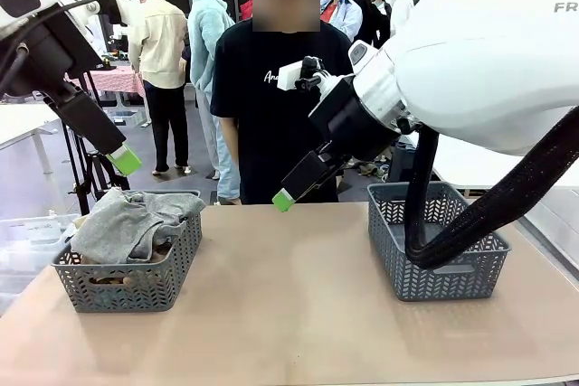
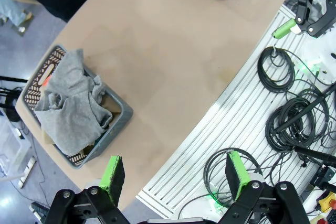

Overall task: Sort the tops and bottoms.
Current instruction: Sort the clothes according to human instructions.

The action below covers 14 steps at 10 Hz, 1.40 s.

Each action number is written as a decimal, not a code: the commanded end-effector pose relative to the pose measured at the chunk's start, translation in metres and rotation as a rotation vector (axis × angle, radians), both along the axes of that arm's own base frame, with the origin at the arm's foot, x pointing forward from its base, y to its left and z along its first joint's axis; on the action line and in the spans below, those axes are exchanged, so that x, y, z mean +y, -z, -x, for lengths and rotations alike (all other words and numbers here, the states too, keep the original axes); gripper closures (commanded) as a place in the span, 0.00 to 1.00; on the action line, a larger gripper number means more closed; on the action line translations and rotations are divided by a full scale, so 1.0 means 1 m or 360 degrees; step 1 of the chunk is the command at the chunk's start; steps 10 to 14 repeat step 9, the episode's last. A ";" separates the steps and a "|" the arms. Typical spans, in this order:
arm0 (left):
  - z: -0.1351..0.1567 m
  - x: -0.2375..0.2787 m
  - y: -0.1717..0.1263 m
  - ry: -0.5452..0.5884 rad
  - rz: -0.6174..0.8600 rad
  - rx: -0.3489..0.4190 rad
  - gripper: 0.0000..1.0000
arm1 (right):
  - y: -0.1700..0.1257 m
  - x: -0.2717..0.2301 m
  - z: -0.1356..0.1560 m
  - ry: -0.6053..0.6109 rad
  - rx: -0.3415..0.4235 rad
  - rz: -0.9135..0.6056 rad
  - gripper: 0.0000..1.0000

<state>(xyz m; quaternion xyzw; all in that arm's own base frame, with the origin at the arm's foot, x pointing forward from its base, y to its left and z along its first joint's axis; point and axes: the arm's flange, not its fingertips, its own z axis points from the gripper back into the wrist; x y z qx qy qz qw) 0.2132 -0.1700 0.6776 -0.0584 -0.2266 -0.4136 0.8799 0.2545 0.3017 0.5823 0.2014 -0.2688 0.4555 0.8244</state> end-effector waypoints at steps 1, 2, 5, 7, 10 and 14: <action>0.000 0.001 0.000 -0.0002 0.0005 0.0004 0.00 | 0.005 -0.002 0.003 0.0011 0.0008 0.0019 0.00; 0.000 0.001 0.000 -0.0002 0.0005 0.0004 0.00 | 0.005 -0.002 0.003 0.0011 0.0008 0.0019 0.00; 0.000 0.001 0.000 -0.0002 0.0005 0.0004 0.00 | 0.005 -0.002 0.003 0.0011 0.0008 0.0019 0.00; 0.000 0.001 0.000 -0.0002 0.0005 0.0004 0.00 | 0.005 -0.002 0.003 0.0011 0.0008 0.0019 0.00; 0.000 0.001 0.000 -0.0002 0.0005 0.0004 0.00 | 0.005 -0.002 0.003 0.0011 0.0008 0.0019 0.00; 0.000 0.001 0.000 -0.0002 0.0005 0.0004 0.00 | 0.005 -0.002 0.003 0.0011 0.0008 0.0019 0.00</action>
